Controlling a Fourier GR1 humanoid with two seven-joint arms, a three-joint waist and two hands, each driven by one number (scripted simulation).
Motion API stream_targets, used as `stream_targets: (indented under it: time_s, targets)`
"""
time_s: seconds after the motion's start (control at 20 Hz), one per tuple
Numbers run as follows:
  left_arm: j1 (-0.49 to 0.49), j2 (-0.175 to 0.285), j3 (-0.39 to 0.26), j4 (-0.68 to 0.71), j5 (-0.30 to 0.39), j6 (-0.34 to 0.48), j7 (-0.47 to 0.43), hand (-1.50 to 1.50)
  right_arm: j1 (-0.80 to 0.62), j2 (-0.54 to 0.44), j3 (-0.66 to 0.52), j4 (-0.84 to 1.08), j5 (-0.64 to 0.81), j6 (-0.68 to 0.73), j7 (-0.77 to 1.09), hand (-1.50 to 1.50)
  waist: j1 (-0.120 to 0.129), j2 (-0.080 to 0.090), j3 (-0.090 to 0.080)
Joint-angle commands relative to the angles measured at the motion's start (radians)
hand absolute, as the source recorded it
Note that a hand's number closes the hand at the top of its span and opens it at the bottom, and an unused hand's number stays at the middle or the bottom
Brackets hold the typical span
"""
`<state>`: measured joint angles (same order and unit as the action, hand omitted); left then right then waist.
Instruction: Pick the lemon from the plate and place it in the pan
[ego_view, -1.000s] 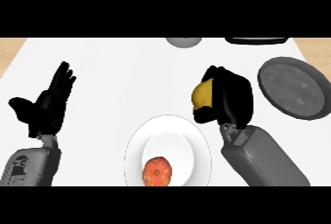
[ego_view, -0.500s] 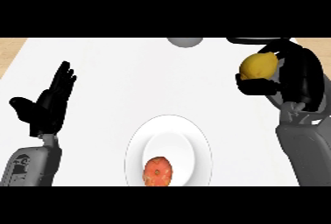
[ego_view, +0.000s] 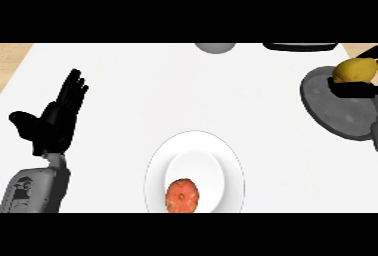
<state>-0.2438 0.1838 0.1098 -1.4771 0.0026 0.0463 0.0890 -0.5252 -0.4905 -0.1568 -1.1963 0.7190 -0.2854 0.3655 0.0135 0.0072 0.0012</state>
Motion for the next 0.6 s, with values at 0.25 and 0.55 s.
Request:
stream_targets:
  time_s: [0.25,0.55]
  targets:
    - [-0.037,-0.002,-0.006,0.006,-0.008,0.002,0.014,0.00,-0.123,-0.113,-0.121,0.577,0.027,-0.195,-0.353,1.50,0.026,0.008,0.002]
    - [-0.044,-0.011,-0.028,-0.001,-0.019,-0.001,0.016,0.00,-0.191,-0.145,-0.211,0.802,-0.024,-0.263,-0.495,1.50,0.050,0.021,0.005]
